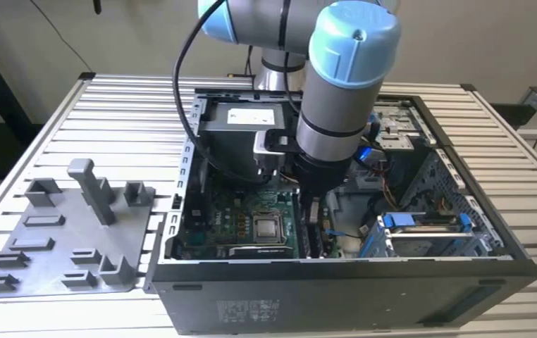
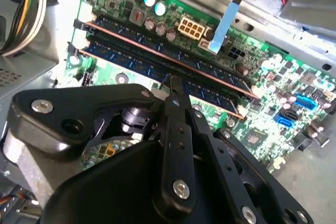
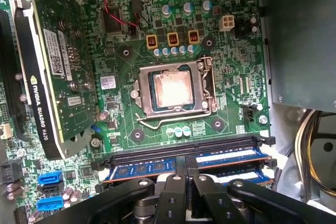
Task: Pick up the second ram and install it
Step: 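Press down the second ram until it locks into place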
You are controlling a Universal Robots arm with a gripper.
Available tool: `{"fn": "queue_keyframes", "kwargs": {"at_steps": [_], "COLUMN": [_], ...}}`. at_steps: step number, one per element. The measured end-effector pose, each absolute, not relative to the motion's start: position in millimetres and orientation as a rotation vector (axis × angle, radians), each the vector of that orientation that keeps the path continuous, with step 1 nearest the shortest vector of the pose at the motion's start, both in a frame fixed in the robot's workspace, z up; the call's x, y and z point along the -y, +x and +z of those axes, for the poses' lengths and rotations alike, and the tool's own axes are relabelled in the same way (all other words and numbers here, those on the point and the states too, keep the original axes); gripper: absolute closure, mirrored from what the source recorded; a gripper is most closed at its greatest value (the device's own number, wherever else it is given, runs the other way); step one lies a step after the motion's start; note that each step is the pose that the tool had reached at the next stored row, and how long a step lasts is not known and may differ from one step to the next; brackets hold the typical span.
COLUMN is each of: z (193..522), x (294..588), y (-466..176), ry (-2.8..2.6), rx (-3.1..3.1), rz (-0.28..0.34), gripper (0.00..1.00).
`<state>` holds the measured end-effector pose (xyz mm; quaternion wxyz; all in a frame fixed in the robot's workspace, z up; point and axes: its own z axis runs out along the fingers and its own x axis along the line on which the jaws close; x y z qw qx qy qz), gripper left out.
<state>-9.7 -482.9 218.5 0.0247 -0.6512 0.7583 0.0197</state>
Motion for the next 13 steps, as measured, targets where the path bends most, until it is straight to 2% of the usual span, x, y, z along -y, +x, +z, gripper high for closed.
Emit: {"fn": "queue_keyframes", "kwargs": {"at_steps": [13], "z": [269.0], "x": [482.8], "y": [-9.7], "ry": [-2.014], "rx": [-2.345], "rz": [0.062], "gripper": [0.89]}}
